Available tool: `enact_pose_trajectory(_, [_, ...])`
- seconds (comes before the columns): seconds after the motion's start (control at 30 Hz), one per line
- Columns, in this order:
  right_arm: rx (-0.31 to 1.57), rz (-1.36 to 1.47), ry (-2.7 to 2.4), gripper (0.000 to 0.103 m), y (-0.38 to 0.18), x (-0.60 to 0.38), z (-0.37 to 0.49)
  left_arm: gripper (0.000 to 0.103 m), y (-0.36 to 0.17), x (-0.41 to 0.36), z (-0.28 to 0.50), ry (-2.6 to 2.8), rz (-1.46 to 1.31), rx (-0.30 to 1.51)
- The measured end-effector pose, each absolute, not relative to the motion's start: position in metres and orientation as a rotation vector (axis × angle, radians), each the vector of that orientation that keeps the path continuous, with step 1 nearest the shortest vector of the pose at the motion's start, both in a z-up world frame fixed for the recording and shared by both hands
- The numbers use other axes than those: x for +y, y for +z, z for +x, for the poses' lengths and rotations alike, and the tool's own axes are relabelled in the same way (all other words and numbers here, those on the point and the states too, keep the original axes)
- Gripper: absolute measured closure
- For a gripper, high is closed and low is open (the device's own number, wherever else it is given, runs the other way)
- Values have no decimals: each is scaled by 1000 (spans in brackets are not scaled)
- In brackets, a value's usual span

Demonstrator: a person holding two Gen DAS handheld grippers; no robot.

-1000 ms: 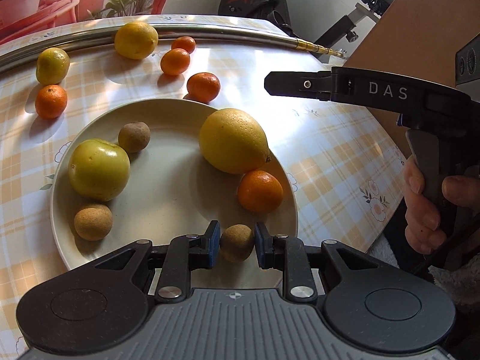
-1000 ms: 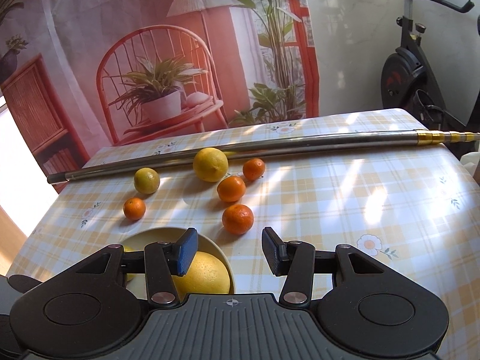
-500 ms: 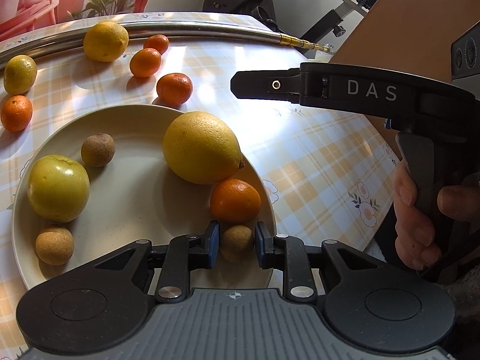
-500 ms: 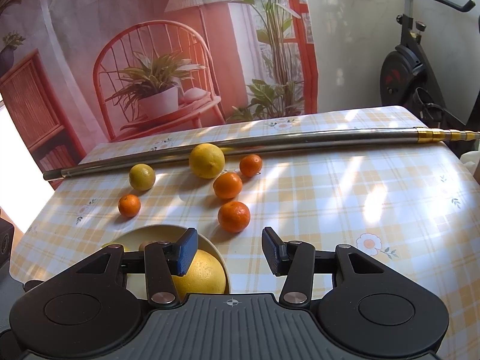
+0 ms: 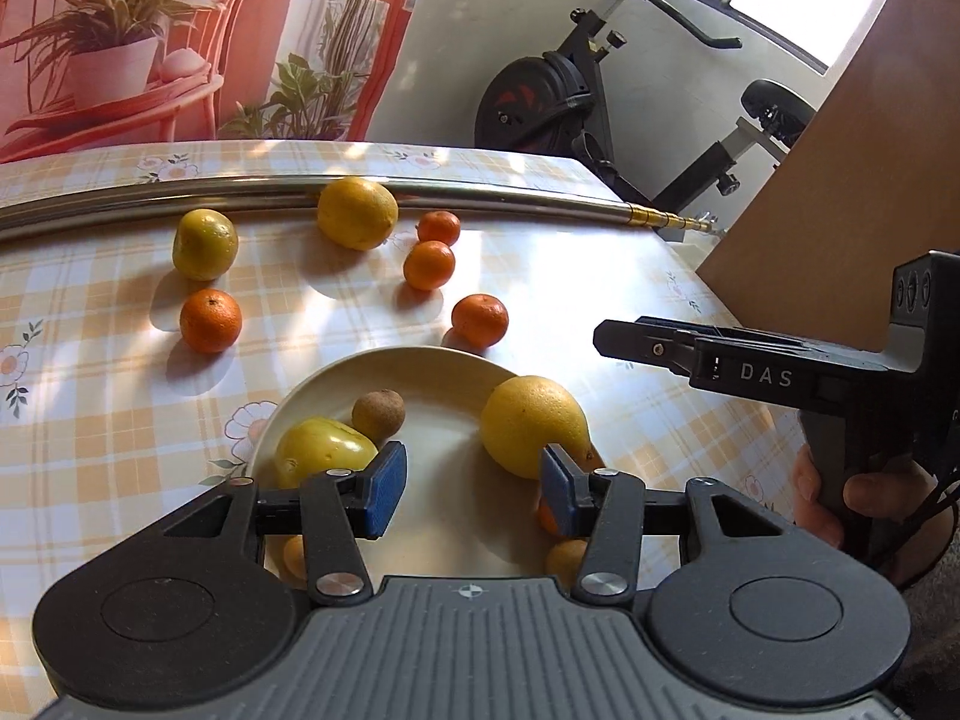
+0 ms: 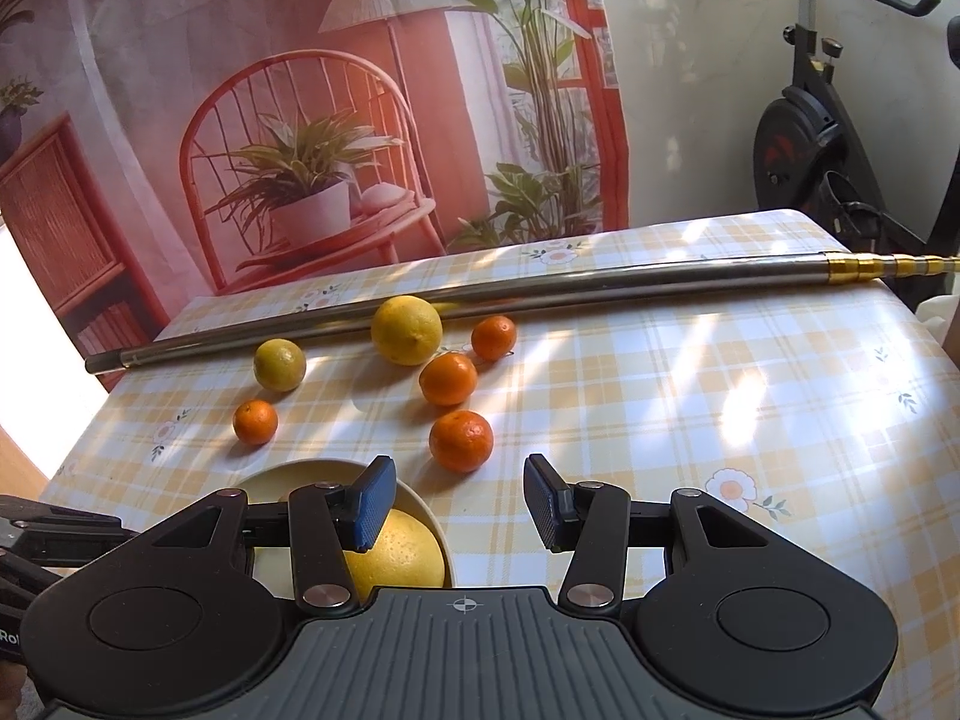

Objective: Organize fruits
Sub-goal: 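Grasp a yellow grapefruit with the left gripper while the right grasps a mandarin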

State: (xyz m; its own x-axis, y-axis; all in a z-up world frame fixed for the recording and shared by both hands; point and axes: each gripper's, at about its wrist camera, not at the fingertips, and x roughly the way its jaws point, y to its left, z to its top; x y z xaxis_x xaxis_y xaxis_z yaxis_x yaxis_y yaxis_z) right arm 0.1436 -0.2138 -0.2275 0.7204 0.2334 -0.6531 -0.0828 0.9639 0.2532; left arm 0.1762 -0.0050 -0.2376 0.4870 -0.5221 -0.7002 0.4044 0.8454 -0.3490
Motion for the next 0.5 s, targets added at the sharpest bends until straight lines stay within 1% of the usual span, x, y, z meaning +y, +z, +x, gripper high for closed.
enact_pose_trajectory(0.27, [738, 196, 167, 59, -224, -219, 156, 53, -208, 52, 201, -399, -192, 819])
enact_pose_trajectory(0.5, [744, 200, 166, 59, -227, -219, 175, 53, -192, 84, 217, -287, -126, 764])
